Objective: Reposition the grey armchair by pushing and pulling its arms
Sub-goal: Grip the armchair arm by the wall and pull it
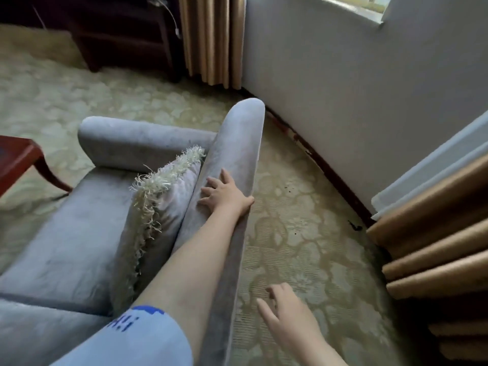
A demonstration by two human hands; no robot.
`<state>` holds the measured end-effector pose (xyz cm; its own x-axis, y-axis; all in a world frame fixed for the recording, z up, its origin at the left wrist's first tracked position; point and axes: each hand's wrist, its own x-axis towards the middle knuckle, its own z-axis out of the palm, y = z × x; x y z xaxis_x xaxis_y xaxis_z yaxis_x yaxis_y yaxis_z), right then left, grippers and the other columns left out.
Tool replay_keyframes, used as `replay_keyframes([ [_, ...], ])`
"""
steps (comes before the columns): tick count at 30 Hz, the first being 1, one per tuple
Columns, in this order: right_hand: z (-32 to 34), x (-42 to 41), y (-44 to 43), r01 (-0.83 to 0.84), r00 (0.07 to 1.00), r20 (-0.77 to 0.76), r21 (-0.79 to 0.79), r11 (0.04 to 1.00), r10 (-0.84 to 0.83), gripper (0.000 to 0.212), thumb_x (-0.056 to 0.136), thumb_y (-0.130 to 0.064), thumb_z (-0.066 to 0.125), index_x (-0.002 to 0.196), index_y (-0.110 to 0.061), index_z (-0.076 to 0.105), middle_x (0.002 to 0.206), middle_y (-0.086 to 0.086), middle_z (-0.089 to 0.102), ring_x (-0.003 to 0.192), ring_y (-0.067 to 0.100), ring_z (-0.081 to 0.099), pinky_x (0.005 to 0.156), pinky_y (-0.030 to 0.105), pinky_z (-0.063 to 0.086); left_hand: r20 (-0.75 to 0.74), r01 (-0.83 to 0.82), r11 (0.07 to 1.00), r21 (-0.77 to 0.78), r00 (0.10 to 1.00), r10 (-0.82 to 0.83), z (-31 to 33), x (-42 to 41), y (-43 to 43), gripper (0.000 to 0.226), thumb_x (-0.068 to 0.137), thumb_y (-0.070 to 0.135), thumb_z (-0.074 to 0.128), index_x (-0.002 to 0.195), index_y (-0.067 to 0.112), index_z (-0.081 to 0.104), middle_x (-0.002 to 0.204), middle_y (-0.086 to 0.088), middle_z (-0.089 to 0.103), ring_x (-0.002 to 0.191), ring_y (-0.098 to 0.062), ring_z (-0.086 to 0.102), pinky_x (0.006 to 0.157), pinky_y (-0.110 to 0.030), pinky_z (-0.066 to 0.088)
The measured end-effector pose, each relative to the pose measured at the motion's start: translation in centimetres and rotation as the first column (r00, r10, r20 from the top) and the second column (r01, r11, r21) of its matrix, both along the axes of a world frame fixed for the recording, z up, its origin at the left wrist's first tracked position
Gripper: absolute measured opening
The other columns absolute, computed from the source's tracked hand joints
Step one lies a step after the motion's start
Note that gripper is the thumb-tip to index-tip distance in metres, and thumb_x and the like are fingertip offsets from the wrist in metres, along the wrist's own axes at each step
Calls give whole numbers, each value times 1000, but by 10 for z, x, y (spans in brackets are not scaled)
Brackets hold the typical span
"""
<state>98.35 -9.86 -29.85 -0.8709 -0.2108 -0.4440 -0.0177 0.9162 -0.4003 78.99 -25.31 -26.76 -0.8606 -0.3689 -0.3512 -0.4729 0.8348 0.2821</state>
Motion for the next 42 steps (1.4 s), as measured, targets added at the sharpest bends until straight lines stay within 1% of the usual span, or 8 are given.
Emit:
replay_keyframes([
  [7, 30, -101, 46, -185, 975, -98, 152, 971, 201, 34, 92, -52, 36, 93, -23, 53, 97, -4, 54, 94, 17, 55, 77, 30, 42, -53, 29, 994, -103, 998, -35, -11, -4, 2, 107, 74, 71, 51, 149, 19, -4, 153, -21, 10, 132, -46, 25, 100, -59, 30],
  [23, 74, -397, -92, -551, 619, -456, 328, 767, 639, 39, 92, -45, 43, 118, -18, 50, 115, 5, 50, 105, 26, 51, 79, 35, 46, -139, -33, 999, -13, 990, 31, -38, -3, -7, 87, 75, 71, 29, 148, 33, -1, 157, -8, 2, 142, -27, 4, 111, -50, 3],
  [27, 70, -461, -111, -631, 554, -430, 341, 697, 713, 43, 91, -51, 41, 126, -26, 46, 125, -2, 48, 113, 20, 50, 81, 31, 42, -216, -132, 990, -46, 969, 119, -27, -7, 2, 56, 67, 66, 53, 117, 42, 60, 116, 2, 65, 102, -14, 64, 87, -29, 49],
  [29, 58, -485, -113, -679, 491, -375, 402, 615, 786, 47, 90, -58, 37, 129, -33, 43, 134, -9, 43, 121, 14, 45, 91, 29, 37, -288, -134, 986, -102, 952, 100, -22, -7, -3, 27, 85, 33, 48, 100, 47, 67, 98, 16, 69, 85, 0, 66, 80, -23, 46],
  [31, 39, -499, -105, -706, 426, -301, 479, 522, 853, 52, 89, -65, 29, 133, -39, 40, 141, -16, 38, 132, 9, 34, 100, 29, 27, -227, -182, 980, -79, 961, 160, -25, -5, -8, 44, 73, 17, 54, 102, 50, 63, 101, 25, 61, 83, 13, 61, 74, -11, 47],
  [35, 17, -511, -96, -762, 361, -348, 424, 489, 865, 63, 82, -70, 18, 129, -38, 45, 139, -18, 42, 136, 9, 29, 102, 35, 19, -155, -359, 919, 161, 911, 383, -17, -10, -12, 58, 69, 66, 43, 118, 40, 60, 120, 22, 51, 99, 10, 58, 80, -8, 45],
  [38, 17, -523, -104, -823, 232, -359, 423, 379, 904, 55, 85, -71, 21, 121, -37, 46, 131, -19, 47, 129, 7, 35, 97, 32, 22, -207, -398, 917, -23, 899, 386, -18, -14, -10, 61, 85, 64, 36, 140, 36, 36, 144, 17, 35, 130, 3, 34, 104, -11, 21],
  [42, 19, -545, -101, -893, 57, -357, 399, 207, 932, 62, 85, -72, 17, 127, -34, 42, 133, -13, 45, 127, 13, 35, 99, 33, 24, -2, -694, 716, -76, 718, 696, -18, -35, 2, 66, 90, 66, 20, 147, 34, 18, 155, 11, 15, 141, -10, 15, 113, -33, 11],
])
